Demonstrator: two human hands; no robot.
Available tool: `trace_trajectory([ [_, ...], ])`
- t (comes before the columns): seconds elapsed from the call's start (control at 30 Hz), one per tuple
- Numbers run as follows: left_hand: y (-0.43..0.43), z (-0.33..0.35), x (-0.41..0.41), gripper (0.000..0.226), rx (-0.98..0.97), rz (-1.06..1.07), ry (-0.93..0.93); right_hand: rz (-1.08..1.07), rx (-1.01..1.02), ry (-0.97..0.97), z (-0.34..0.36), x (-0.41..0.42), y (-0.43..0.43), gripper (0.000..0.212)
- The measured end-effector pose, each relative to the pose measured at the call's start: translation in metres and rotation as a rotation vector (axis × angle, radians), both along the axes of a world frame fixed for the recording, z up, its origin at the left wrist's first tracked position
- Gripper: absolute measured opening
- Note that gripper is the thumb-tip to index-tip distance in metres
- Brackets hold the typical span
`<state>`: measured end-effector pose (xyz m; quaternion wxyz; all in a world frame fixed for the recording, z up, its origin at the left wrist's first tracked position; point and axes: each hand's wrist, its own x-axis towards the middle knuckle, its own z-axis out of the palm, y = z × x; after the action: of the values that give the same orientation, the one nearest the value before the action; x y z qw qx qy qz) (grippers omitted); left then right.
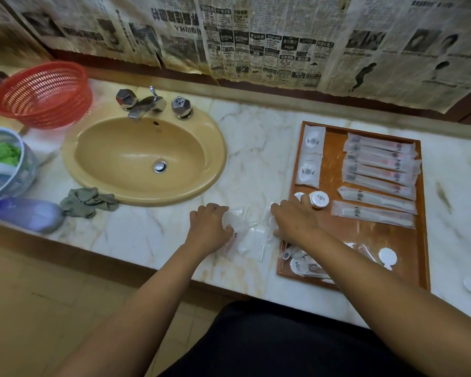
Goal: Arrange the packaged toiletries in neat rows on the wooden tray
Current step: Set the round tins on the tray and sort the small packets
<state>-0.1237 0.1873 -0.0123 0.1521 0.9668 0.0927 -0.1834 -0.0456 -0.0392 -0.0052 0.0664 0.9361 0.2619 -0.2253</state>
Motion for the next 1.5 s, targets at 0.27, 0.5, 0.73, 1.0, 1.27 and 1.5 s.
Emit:
trace_trajectory([
  [0.27, 0.002, -0.011, -0.004, 0.046, -0.031, -0.041, -0.049, -0.049, 0.043, -0.021, 0.001, -0.005, 0.003, 0.022],
  [0.5, 0.009, -0.005, -0.006, 0.019, -0.152, 0.083, -0.063, -0.202, 0.239, -0.012, 0.011, -0.008, -0.005, 0.014],
  [0.73, -0.005, -0.004, -0.015, 0.048, -0.106, 0.139, -0.023, -0.474, 0.646, 0.174, 0.009, -0.015, -0.023, 0.020],
  [1.0, -0.027, -0.005, -0.013, 0.055, 0.004, 0.004, 0.045, -0.775, 0.913, 0.247, 0.028, -0.022, -0.049, 0.021],
  [1.27, -0.051, -0.001, 0.017, 0.054, -0.004, -0.064, -0.086, -0.798, 0.915, 0.050, 0.022, -0.024, -0.081, 0.014],
  [1.5, -0.084, -0.025, 0.069, 0.056, -0.073, -0.300, -0.172, -0.753, 0.865, -0.178, 0.017, -0.022, -0.107, 0.020],
])
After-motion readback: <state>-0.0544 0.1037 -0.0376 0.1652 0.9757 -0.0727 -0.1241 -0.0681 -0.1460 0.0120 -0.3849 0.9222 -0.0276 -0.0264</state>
